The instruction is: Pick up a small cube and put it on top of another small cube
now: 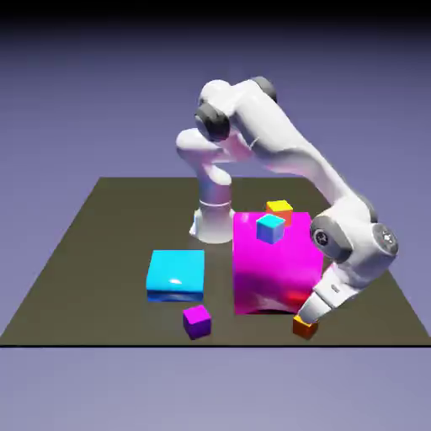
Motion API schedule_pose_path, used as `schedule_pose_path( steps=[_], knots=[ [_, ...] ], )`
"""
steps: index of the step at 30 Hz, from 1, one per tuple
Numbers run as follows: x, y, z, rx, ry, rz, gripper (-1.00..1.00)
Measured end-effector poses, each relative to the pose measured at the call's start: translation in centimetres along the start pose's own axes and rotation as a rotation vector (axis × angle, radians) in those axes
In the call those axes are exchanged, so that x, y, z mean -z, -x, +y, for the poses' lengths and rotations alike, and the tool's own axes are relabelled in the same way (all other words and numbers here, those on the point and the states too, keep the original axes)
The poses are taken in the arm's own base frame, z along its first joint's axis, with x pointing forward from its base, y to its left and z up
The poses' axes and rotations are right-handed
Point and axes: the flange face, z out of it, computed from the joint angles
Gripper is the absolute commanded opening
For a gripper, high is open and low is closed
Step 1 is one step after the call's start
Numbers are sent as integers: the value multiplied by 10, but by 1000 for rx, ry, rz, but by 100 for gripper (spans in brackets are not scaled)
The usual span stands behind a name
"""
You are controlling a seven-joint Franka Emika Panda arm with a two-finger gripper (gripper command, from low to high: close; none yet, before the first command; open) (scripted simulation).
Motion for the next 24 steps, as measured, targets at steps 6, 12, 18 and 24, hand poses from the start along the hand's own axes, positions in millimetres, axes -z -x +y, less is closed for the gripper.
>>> schedule_pose_path(
  steps=[6,12,18,24],
  knots=[
    [46,6,5,0,-3,-3,-100],
    [15,-15,127,-427,-124,-178,-100],
    [-9,-12,256,-884,-290,-340,-100],
    [-28,13,370,-1293,-478,-478,-100]
  ],
)
